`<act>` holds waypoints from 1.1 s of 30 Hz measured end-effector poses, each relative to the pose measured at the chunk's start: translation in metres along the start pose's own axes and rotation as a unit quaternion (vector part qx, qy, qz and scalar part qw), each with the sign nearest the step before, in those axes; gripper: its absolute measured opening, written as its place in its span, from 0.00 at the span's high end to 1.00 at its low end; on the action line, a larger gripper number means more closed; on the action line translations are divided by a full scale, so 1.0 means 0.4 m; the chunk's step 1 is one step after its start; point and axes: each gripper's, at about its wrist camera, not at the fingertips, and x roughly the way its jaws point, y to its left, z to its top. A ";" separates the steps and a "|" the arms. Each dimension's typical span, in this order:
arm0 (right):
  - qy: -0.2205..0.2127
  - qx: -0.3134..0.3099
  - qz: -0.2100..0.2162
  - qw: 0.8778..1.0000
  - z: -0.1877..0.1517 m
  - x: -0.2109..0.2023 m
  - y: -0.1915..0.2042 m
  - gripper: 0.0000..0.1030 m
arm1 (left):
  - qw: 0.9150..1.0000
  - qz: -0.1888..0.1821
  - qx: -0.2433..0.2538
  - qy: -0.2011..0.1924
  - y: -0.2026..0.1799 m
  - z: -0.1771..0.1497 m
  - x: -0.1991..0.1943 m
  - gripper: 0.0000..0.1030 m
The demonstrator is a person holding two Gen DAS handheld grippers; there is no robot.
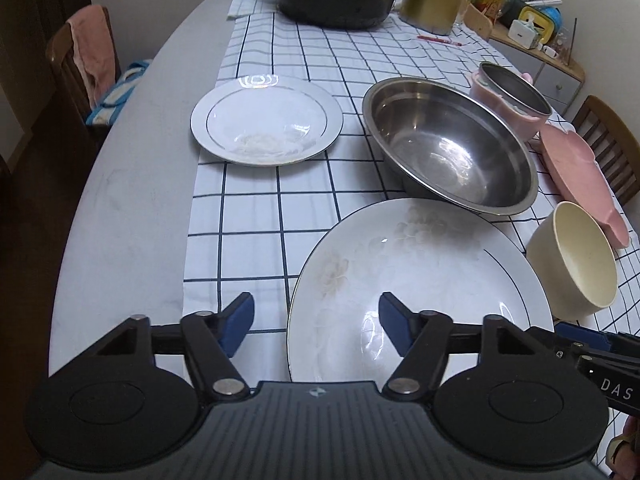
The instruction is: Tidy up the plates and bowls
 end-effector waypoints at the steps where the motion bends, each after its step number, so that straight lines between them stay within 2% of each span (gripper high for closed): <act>1: 0.001 -0.001 0.003 1.000 0.002 0.002 0.002 0.52 | 1.000 -0.002 -0.002 0.004 0.002 0.002 0.004 0.46; 4: 0.007 -0.003 0.011 1.000 0.009 0.010 0.002 0.65 | 1.000 -0.005 -0.005 0.017 0.007 0.003 0.016 0.62; 6: 0.015 -0.001 0.015 1.000 0.011 0.014 0.001 0.73 | 1.000 -0.010 -0.009 0.022 0.010 0.001 0.018 0.67; 9: 0.019 0.005 0.023 1.000 0.011 0.015 -0.003 0.81 | 1.000 -0.014 -0.011 0.026 0.012 0.000 0.021 0.73; 14: 0.022 0.005 0.018 1.000 0.016 0.016 -0.002 0.86 | 0.999 -0.008 -0.025 0.031 0.029 0.005 0.026 0.87; 16: 0.025 0.006 0.014 1.000 0.017 0.017 -0.005 0.90 | 0.999 -0.009 -0.025 0.032 0.032 0.005 0.027 0.87; 25: 0.032 0.013 0.016 0.999 0.021 0.017 -0.010 0.91 | 0.999 -0.005 -0.018 0.025 0.029 0.002 0.010 0.90; 33: 0.037 0.023 0.026 0.999 -0.001 -0.019 -0.024 0.93 | 0.999 -0.018 -0.025 0.027 0.031 -0.053 -0.030 0.90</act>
